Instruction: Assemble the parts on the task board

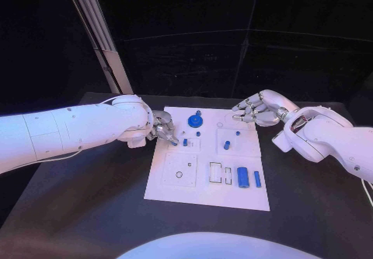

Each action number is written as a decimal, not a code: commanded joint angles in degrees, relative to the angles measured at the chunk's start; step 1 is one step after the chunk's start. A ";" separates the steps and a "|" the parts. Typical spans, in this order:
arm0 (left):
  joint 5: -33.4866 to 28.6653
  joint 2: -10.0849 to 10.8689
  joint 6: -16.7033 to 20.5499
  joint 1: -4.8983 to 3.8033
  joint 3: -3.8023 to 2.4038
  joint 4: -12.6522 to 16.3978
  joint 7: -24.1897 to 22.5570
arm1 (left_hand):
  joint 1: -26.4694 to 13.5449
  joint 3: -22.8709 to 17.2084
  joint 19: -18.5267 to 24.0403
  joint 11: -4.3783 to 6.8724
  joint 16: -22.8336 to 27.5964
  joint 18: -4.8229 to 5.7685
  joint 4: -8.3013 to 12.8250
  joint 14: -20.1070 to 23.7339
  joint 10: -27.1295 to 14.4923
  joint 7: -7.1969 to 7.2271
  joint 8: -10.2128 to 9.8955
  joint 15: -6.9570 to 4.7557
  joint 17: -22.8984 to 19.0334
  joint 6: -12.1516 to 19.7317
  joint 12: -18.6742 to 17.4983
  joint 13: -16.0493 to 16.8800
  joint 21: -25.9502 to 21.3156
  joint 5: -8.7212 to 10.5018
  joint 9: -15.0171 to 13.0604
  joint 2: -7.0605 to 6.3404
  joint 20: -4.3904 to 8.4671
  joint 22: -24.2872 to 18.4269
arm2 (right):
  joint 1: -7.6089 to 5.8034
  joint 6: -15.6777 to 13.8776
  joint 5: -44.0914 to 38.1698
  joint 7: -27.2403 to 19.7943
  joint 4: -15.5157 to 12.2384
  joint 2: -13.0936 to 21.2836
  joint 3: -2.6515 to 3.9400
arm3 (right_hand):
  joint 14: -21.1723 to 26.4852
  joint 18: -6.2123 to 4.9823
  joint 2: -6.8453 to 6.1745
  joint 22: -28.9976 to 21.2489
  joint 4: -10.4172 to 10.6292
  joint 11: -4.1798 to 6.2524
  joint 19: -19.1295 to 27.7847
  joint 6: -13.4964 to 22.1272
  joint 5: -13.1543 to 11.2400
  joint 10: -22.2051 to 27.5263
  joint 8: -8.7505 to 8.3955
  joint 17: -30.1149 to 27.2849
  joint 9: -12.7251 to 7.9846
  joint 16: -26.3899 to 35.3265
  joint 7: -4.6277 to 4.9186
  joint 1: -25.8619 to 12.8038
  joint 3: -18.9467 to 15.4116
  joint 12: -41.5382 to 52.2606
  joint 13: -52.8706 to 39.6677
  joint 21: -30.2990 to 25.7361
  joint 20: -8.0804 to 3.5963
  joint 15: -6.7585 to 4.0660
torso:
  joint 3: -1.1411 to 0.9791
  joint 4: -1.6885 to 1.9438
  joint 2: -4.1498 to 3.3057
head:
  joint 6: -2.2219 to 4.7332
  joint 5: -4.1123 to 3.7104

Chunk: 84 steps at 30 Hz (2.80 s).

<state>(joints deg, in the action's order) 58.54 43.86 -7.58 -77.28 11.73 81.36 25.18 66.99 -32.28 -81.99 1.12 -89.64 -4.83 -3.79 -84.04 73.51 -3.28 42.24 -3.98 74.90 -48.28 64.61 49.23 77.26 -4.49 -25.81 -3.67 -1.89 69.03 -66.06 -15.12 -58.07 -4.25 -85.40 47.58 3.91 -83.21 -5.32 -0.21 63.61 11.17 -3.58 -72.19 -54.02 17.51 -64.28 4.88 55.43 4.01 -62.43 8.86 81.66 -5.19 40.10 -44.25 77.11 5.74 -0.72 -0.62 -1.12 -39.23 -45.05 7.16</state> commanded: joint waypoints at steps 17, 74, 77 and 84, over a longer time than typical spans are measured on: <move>-1.85 -0.85 -1.35 0.14 0.21 -0.93 0.99 | -2.02 -8.27 -0.43 0.33 -0.36 0.45 6.60 -5.96 0.78 0.51 0.82 -0.69 15.10 -1.24 0.01 -0.01 -0.11 -0.42 -0.10 -0.57 0.21 -0.02 | -0.10 -0.35 -0.08 -0.54 -0.09 -0.10 0.03 | 0.29 -0.51 0.55 -0.12 0.32 -0.11 0.61 0.09 0.33 0.58 0.03 -0.15 0.01 0.43 0.00 0.24 -0.14 -0.23 0.11 -0.24 0.01 0.06 | -0.01 -0.13 -0.03 | -0.05 -0.16; -2.64 -2.80 0.13 0.12 0.23 -3.66 2.86 | -12.70 1.94 -0.60 1.00 -0.36 0.51 -0.84 -5.96 -0.17 1.35 0.45 -1.46 15.10 -3.74 -1.92 -3.11 -0.21 -0.13 0.86 -4.53 1.00 0.38 | -0.10 -0.04 -0.08 -0.77 0.21 -0.31 0.01 | 1.34 -1.09 0.56 -3.00 0.93 -0.25 2.67 0.43 0.37 1.28 -0.01 -3.02 -0.02 3.55 0.12 0.47 -0.48 -1.04 1.15 -2.01 0.12 0.20 | 0.02 0.05 0.03 | -0.45 -0.73; -4.09 -2.77 1.34 0.11 0.23 -3.68 2.80 | -12.62 3.55 0.24 0.10 -0.36 0.14 -1.67 -5.96 -4.99 0.20 -1.07 -0.90 15.10 -0.90 -8.14 -11.68 -1.65 -0.27 1.52 -4.96 0.67 -1.61 | -0.09 -0.03 -0.08 -0.75 0.23 -0.32 0.01 | 1.49 -1.16 0.56 -3.37 1.01 -0.27 2.95 0.51 0.37 1.36 -0.03 -3.38 -0.03 3.96 0.14 0.52 -0.51 -1.14 1.31 -2.26 0.14 0.22 | 0.01 0.05 0.04 | -0.36 -0.77; -5.49 -2.45 2.62 0.10 0.22 -3.15 2.49 | -11.74 5.56 0.54 -1.26 -0.36 0.01 -2.85 -5.96 -7.76 -1.33 -3.10 0.26 15.10 2.04 -10.92 -15.79 -2.30 -0.38 2.92 -5.30 -0.34 -2.34 | -0.09 0.07 -0.08 -0.72 0.29 -0.36 0.01 | 1.63 -1.24 0.54 -3.79 1.09 -0.31 3.25 0.61 0.37 1.44 -0.06 -3.71 -0.04 4.38 0.18 0.60 -0.56 -1.26 1.50 -2.54 0.16 0.25 | 0.03 0.02 0.03 | -0.30 -0.74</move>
<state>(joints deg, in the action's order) 54.55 41.31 -6.59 -77.28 11.87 78.06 27.90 55.11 -27.03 -81.45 -0.11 -89.64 -4.82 -6.73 -83.95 66.12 -4.50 39.25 -4.07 74.90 -46.54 53.91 33.54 75.22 -4.70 -22.78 -8.68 -1.80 66.73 -66.05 -15.03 -58.07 -4.39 -85.07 47.26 3.89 -81.98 -6.24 0.10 59.86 11.96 -3.78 -69.47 -53.81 17.51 -63.24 4.88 51.76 4.01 -58.36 9.08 81.97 -5.65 39.15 -42.80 74.73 5.91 -0.31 -0.60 -1.08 -39.19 -45.35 6.41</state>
